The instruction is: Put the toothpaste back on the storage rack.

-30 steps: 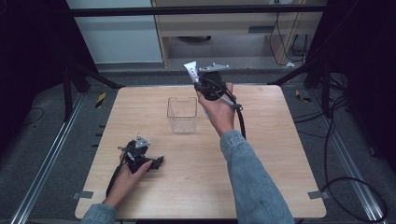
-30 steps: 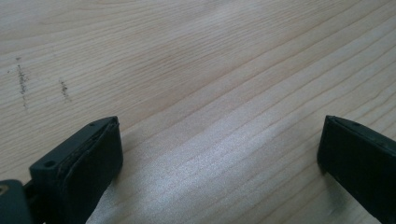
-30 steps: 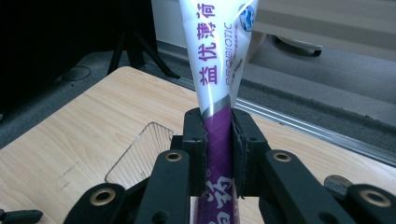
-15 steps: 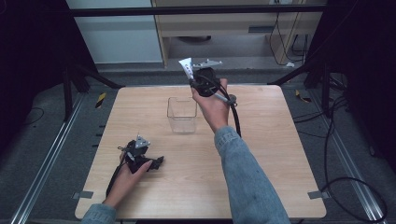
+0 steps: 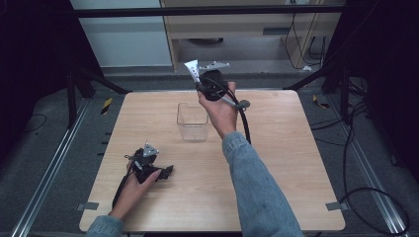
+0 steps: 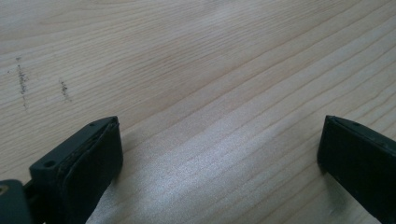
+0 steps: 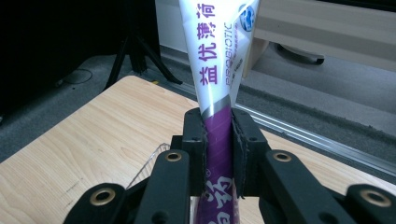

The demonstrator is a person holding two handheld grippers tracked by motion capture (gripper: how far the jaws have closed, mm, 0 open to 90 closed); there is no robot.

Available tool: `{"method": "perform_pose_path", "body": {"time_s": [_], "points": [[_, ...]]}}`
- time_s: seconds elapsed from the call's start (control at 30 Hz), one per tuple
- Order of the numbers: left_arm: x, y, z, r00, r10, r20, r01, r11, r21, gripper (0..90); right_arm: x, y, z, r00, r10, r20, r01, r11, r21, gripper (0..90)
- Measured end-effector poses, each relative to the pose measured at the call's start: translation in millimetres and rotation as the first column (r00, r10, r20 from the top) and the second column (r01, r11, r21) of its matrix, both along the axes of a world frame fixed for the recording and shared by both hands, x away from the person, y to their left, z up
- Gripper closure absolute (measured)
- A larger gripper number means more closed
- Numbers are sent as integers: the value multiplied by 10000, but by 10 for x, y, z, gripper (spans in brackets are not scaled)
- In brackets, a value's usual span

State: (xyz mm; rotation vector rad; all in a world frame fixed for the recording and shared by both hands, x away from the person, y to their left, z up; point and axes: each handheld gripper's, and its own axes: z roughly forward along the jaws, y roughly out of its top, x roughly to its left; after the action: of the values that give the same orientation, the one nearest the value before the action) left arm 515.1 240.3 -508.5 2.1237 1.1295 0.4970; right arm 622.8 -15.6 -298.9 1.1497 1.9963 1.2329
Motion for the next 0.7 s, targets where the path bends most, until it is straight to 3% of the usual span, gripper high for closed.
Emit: {"method": "perform_pose_path", "body": {"time_s": [0.7], "points": [[0,0,0,10000,-7,-5,7,10000,2,0,126,245,-101,9997,161,-186,-158,9998,119,773]]}}
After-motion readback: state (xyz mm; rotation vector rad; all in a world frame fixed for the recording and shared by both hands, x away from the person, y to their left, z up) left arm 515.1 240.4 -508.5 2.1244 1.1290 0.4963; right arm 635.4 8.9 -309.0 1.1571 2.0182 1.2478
